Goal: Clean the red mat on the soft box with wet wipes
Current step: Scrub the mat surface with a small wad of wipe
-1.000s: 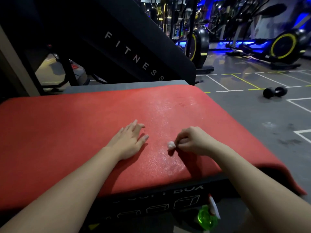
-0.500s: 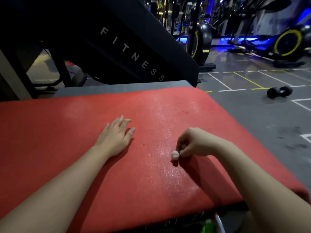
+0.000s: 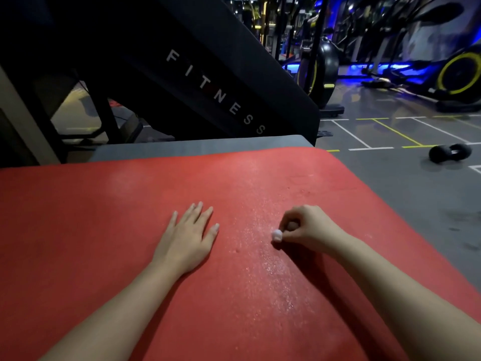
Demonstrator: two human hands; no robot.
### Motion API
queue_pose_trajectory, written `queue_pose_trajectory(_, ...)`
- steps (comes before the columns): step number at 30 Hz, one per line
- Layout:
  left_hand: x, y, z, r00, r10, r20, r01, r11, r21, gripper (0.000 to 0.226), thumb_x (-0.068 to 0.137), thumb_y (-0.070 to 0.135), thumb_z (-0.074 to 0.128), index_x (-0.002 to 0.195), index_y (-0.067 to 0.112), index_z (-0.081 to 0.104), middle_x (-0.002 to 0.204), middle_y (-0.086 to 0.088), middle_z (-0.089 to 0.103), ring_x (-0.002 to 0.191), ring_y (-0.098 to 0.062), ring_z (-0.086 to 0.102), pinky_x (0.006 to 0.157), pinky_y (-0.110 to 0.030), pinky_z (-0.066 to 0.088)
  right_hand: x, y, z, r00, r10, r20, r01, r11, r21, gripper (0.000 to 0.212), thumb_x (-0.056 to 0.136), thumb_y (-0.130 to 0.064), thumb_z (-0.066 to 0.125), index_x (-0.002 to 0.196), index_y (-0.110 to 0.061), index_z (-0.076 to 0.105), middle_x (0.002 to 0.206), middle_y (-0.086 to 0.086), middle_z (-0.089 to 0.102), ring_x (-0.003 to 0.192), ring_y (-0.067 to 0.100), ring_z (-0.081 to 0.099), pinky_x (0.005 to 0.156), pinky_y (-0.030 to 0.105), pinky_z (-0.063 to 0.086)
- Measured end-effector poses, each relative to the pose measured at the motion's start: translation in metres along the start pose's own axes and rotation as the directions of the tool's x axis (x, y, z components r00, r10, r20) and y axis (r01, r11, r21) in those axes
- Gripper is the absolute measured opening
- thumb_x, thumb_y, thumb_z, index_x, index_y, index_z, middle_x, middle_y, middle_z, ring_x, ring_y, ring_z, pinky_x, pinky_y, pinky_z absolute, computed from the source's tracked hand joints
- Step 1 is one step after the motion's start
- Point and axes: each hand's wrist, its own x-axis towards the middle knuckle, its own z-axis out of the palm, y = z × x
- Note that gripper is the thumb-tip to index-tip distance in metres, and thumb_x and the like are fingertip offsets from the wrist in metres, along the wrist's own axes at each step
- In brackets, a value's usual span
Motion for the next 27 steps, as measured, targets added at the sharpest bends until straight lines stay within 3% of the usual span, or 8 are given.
queue_pose_trajectory(3, 0.001, -0.001, 0.001, 1.0, -0.001, 0.0, 0.001, 1.0, 0.006, 0.088, 0.084, 0.071, -0.001, 0.162, 0.035, 0.02, 0.171, 0.009, 0.01, 0.156, -0.006, 0.001, 0.128, -0.041, -0.001, 0.02, -0.004, 0.008, 0.99, 0.032, -0.14, -0.026, 0.999, 0.047, 0.012, 0.07, -0.035, 0.067, 0.075, -0.027, 0.075, 0.072, 0.002, 0.068, 0.07, 0.017, 0.061, 0.065, 0.032, 0.044)
queue_pose_trajectory(5, 0.002, -0.002, 0.002, 1.0, -0.005, 0.001, 0.005, 1.0, 0.003, 0.089, 0.083, 0.071, -0.004, 0.162, 0.036, 0.019, 0.171, 0.01, 0.009, 0.156, -0.004, -0.001, 0.128, -0.04, -0.002, 0.043, -0.005, 0.009, 0.985, -0.022, -0.173, 0.019, 1.0, -0.018, 0.009, 0.077, -0.02, 0.069, 0.077, -0.023, 0.077, 0.076, 0.006, 0.067, 0.076, 0.025, 0.062, 0.064, 0.031, 0.042)
queue_pose_trajectory(10, 0.003, -0.003, 0.002, 1.0, -0.011, 0.0, 0.011, 1.0, 0.006, 0.09, 0.083, 0.071, -0.007, 0.163, 0.035, 0.012, 0.171, 0.012, 0.004, 0.155, -0.002, -0.007, 0.127, -0.038, -0.008, 0.077, -0.01, -0.003, 0.997, 0.066, -0.034, -0.07, 0.988, -0.136, 0.027, 0.075, -0.044, 0.078, 0.065, -0.023, 0.065, 0.069, 0.0, 0.067, 0.067, 0.018, 0.062, 0.055, 0.028, 0.044)
queue_pose_trajectory(14, 0.003, -0.004, 0.003, 1.0, -0.005, 0.005, 0.005, 1.0, 0.023, 0.09, 0.082, 0.07, -0.009, 0.163, 0.036, 0.007, 0.17, 0.014, -0.002, 0.154, -0.001, -0.011, 0.127, -0.038, -0.009, 0.074, -0.011, -0.003, 0.994, 0.077, 0.078, -0.056, 0.969, -0.242, 0.032, 0.072, -0.047, 0.076, 0.06, -0.021, 0.062, 0.065, 0.001, 0.069, 0.062, 0.016, 0.063, 0.052, 0.029, 0.045)
queue_pose_trajectory(17, 0.004, -0.004, 0.004, 1.0, -0.01, -0.01, 0.01, 1.0, 0.01, 0.088, 0.083, 0.071, -0.009, 0.163, 0.036, 0.001, 0.17, 0.016, -0.004, 0.152, 0.002, -0.014, 0.127, -0.037, -0.009, 0.089, -0.005, -0.002, 0.996, 0.08, -0.024, -0.083, 0.982, -0.171, 0.028, 0.078, -0.041, 0.073, 0.058, -0.024, 0.066, 0.058, 0.0, 0.063, 0.057, 0.016, 0.058, 0.051, 0.028, 0.041)
queue_pose_trajectory(20, 0.003, -0.004, 0.003, 1.0, -0.016, -0.004, 0.016, 1.0, 0.006, 0.087, 0.083, 0.072, -0.01, 0.162, 0.037, -0.008, 0.169, 0.018, -0.007, 0.151, 0.004, -0.017, 0.127, -0.037, -0.009, 0.111, 0.004, -0.002, 0.981, 0.063, -0.183, -0.086, 0.989, -0.118, 0.019, 0.084, -0.026, 0.063, 0.075, -0.015, 0.074, 0.075, 0.012, 0.069, 0.073, 0.029, 0.063, 0.059, 0.031, 0.042)
queue_pose_trajectory(22, 0.004, -0.004, 0.002, 1.0, -0.017, -0.006, 0.017, 1.0, 0.002, 0.087, 0.082, 0.072, -0.011, 0.161, 0.037, -0.009, 0.169, 0.018, -0.007, 0.15, 0.005, -0.018, 0.127, -0.037, -0.009, 0.12, 0.01, -0.003, 0.979, 0.043, -0.198, -0.067, 0.991, -0.119, 0.02, 0.082, -0.03, 0.061, 0.074, -0.016, 0.072, 0.077, 0.009, 0.068, 0.077, 0.03, 0.064, 0.06, 0.033, 0.045)
queue_pose_trajectory(27, 0.005, -0.002, 0.001, 1.0, -0.012, 0.003, 0.012, 1.0, 0.012, 0.088, 0.08, 0.073, -0.011, 0.161, 0.041, -0.002, 0.168, 0.018, -0.01, 0.15, 0.004, -0.019, 0.126, -0.037, -0.011, 0.121, 0.004, -0.012, 0.999, 0.032, 0.035, -0.022, 0.972, -0.234, 0.034, 0.076, -0.043, 0.075, 0.059, -0.021, 0.056, 0.064, -0.002, 0.065, 0.06, 0.015, 0.058, 0.049, 0.026, 0.039)
